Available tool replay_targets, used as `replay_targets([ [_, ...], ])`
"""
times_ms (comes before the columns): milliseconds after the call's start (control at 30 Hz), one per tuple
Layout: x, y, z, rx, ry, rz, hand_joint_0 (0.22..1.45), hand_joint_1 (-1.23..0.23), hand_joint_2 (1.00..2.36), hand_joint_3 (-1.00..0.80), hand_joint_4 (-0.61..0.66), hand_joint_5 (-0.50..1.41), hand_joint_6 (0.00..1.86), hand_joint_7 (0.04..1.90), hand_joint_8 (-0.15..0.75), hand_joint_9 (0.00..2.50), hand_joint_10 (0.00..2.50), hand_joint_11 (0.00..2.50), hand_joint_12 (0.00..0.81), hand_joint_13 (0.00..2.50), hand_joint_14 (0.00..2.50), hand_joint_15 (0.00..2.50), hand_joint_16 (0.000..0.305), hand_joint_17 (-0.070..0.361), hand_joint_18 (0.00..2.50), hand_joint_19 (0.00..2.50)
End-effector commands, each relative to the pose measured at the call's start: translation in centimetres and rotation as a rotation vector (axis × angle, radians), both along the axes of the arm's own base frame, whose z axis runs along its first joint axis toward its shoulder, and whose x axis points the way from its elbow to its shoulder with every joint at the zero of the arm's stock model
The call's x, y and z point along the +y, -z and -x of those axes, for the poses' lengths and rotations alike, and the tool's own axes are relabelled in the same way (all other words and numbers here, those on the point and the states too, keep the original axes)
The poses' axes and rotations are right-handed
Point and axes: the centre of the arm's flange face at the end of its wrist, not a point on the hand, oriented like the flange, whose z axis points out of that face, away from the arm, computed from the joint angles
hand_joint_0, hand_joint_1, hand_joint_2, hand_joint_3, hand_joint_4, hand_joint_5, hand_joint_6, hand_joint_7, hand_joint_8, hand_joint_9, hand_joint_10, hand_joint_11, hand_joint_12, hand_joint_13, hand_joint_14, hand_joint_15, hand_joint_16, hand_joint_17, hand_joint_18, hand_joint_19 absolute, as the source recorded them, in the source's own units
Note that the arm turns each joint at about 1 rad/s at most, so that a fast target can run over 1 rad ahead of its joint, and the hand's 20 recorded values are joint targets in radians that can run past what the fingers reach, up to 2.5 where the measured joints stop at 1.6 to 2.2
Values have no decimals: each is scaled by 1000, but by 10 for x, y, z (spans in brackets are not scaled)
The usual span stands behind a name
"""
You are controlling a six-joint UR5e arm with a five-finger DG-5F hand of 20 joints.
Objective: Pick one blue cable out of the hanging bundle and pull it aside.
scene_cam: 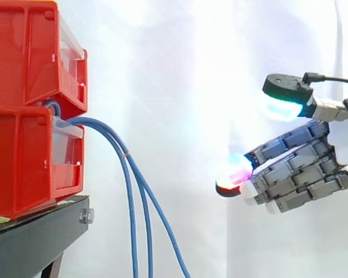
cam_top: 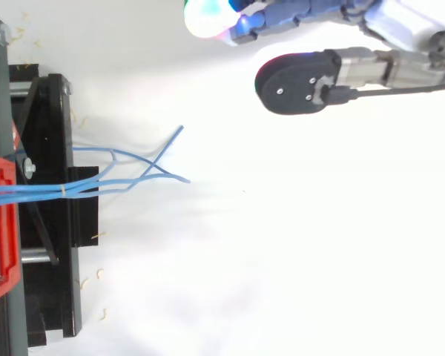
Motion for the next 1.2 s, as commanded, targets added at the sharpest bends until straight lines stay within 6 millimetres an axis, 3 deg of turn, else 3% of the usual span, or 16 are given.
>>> replay_targets([
  [0, 2, 4, -5, -21, -2, 1, 493, -582, 1001, -494, 330, -210, 502, 721, 291, 484, 0, 0, 399, 227, 0, 8, 63, 142, 162, 173],
  [267, 5, 3, -7, -20, -6, 32, 495, -581, 1001, -492, 338, -206, 502, 729, 298, 507, 0, 0, 406, 259, 0, 18, 63, 142, 187, 187],
  [300, 7, 15, -10, -5, -10, 39, 495, -581, 1001, -492, 342, -205, 502, 729, 296, 509, 0, 0, 405, 260, 0, 18, 63, 142, 190, 195],
  [433, 10, 34, -20, -27, -15, 25, 497, -579, 1000, -493, 348, -203, 502, 732, 297, 520, 0, 0, 408, 276, 0, 23, 63, 141, 201, 196],
  [600, 17, 49, -30, -51, -18, 32, 498, -572, 1001, -490, 363, -196, 502, 746, 301, 537, 0, 0, 408, 288, 1, 35, 63, 142, 219, 211],
  [700, 24, 65, -54, -58, -32, 30, 499, -571, 1001, -491, 372, -192, 502, 754, 303, 552, 0, 3, 410, 299, 0, 42, 63, 142, 232, 212],
  [933, 37, 79, -92, -94, -72, -7, 499, -569, 1001, -491, 386, -185, 502, 767, 307, 569, 0, 13, 410, 313, 2, 52, 63, 141, 245, 217],
  [1167, 52, 87, -111, -105, -88, 2, 501, -567, 1000, -491, 411, -170, 503, 814, 310, 589, 0, 39, 413, 327, 0, 64, 63, 141, 256, 233],
])
